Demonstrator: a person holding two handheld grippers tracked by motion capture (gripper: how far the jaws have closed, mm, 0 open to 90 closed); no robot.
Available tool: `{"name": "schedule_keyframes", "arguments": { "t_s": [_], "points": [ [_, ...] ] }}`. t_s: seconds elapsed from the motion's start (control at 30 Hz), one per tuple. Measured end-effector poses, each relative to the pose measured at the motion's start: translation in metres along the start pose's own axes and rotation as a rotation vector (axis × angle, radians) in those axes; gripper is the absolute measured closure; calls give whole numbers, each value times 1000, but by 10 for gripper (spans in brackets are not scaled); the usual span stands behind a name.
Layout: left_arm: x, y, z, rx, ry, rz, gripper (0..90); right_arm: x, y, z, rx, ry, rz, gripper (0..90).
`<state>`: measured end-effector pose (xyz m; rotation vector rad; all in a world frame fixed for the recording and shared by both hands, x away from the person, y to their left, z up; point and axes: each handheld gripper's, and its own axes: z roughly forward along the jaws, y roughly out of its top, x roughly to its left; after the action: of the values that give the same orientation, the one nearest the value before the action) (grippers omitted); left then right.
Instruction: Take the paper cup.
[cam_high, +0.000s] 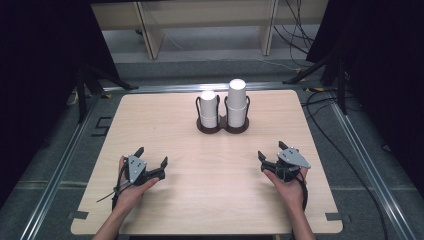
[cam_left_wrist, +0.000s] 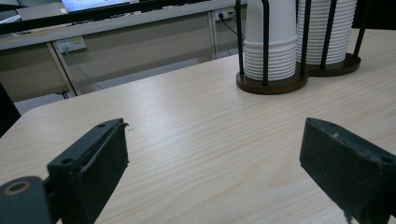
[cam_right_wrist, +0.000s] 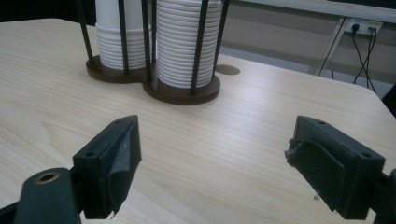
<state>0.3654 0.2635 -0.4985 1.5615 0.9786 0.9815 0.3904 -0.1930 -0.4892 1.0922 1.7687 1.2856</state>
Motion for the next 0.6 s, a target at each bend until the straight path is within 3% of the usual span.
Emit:
{"name": "schedule_keyframes", "arguments": {
  "t_s": [0.1,0.33,0.43,0.47,0.5,0.6],
  "points": [
    [0,0,-1,9,4,0,75,-2,1,-1,14,-13,-22,169],
    [-1,0,1,-4,6,7,74,0,0,0,0,-9,-4,179],
    [-2,1,0,19,-3,9,70,0,1,0,8,-11,11,190],
    [-5,3,5,6,-36,-3,73,1,6,1,0,19,18,193],
    [-5,3,5,6,-36,-3,77,1,6,1,0,19,18,193],
    [-13,14,17,16,-72,10,91,13,26,8,-13,56,-29,210]
  ]
}}
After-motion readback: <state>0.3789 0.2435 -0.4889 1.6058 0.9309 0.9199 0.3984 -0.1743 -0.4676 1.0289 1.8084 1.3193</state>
